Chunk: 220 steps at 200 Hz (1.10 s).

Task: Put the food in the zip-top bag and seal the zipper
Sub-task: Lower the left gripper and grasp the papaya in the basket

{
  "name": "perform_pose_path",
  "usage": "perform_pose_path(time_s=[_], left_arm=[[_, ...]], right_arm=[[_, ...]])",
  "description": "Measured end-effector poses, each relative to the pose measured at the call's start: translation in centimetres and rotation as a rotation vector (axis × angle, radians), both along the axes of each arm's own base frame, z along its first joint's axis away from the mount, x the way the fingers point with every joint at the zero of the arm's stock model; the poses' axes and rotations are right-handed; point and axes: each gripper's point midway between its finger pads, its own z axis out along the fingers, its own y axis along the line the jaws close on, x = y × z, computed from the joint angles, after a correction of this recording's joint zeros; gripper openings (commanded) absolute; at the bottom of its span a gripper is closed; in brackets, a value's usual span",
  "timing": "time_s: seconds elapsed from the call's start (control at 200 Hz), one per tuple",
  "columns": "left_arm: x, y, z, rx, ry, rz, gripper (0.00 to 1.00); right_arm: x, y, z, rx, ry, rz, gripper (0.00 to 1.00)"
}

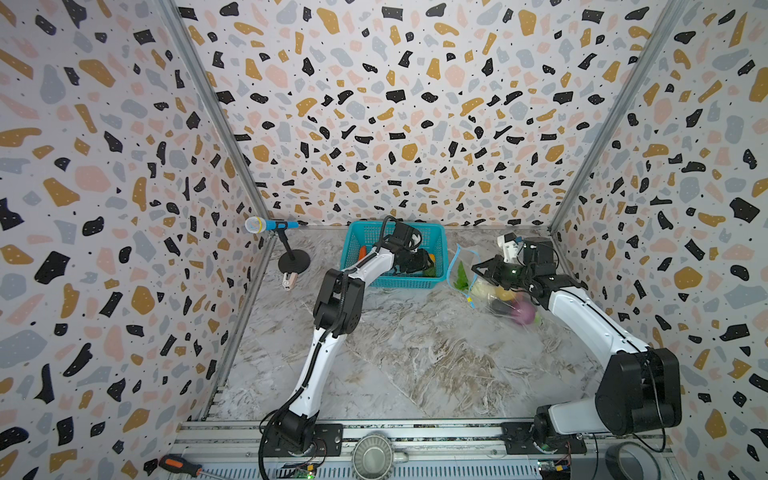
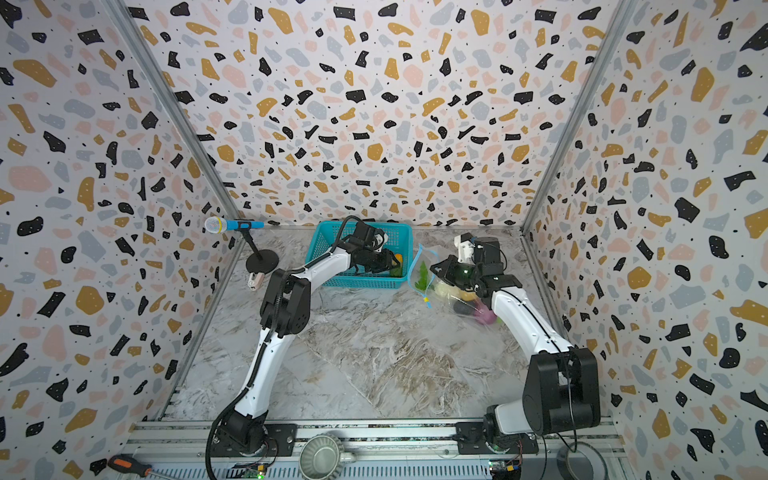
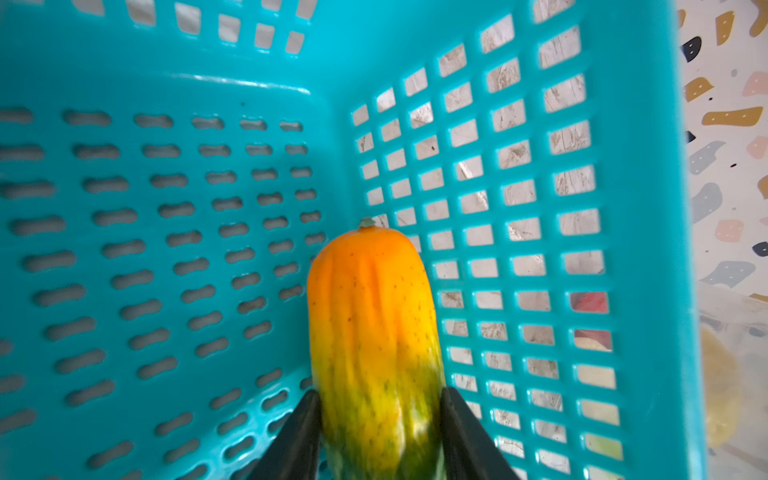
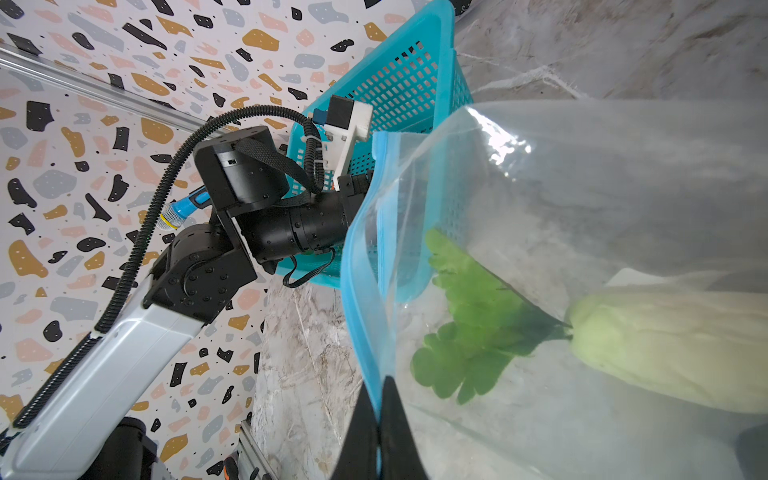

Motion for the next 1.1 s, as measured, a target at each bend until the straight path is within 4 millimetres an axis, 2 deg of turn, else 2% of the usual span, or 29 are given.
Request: perform_pose_path(time_s=[0.275, 0.476, 0.786, 0.926, 1.101], left_arm=[[-0.2, -0.6, 0.3, -0.027, -0.001, -0.015, 0.46], [-0.5, -1.4, 0.7, -0.055, 0.000, -0.032, 0.56], [-0.8, -2.3, 1.2, -0.082, -0.008, -0.056, 0.56], [-0.9, -2.8, 1.4, -0.098, -0.020, -0.069, 0.50], [-1.3, -3.0, 0.7, -0.099, -0.015, -0.077, 0.41]], right_arm=[[0.0, 0.0, -0.1, 0.000, 0.002, 0.000, 0.00], [0.0, 0.1, -0.1, 0.001, 0.005, 0.000, 0.00], [0.0, 0.1, -0.1, 0.001, 0.005, 0.000, 0.00], [0.0, 0.0, -0.1, 0.000, 0.005, -0.002, 0.00], [0.0, 0.0, -0.1, -0.001, 0.005, -0.003, 0.00]])
